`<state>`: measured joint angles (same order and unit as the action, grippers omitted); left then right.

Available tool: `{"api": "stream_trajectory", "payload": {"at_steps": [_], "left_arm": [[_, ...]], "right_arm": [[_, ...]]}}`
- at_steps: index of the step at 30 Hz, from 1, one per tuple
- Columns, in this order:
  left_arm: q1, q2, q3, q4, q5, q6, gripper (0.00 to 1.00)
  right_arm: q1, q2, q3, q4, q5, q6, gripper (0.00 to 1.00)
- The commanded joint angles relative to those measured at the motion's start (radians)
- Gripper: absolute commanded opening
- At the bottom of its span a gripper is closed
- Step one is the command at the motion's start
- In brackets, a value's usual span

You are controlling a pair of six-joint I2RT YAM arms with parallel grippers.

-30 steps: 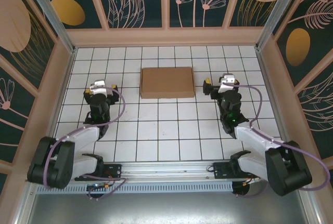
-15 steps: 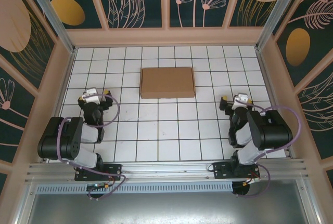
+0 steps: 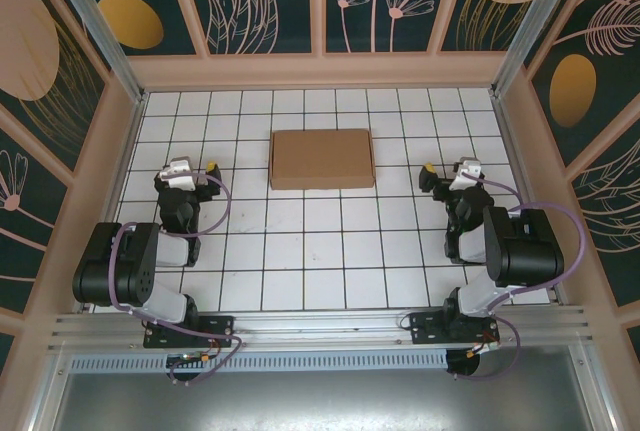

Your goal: Fold the paper box

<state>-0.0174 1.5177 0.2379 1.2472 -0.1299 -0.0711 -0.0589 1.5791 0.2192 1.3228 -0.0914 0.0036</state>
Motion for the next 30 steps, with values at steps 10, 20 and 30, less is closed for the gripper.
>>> {"api": "stream_trajectory", "payload": {"at_steps": [10, 20, 30], "left_arm": [[0.01, 0.004, 0.008, 0.01, 0.018, 0.0, 0.99], [0.01, 0.0, 0.0, 0.018, 0.015, 0.003, 0.99], [0.01, 0.001, 0.001, 0.018, 0.016, 0.001, 0.99]], "right_arm": [[0.009, -0.014, 0.003, -0.002, 0.012, 0.012, 0.99], [0.004, -0.014, 0.004, -0.005, 0.009, 0.009, 0.99], [0.004, -0.014, 0.003, -0.005, 0.009, 0.009, 0.99]]}}
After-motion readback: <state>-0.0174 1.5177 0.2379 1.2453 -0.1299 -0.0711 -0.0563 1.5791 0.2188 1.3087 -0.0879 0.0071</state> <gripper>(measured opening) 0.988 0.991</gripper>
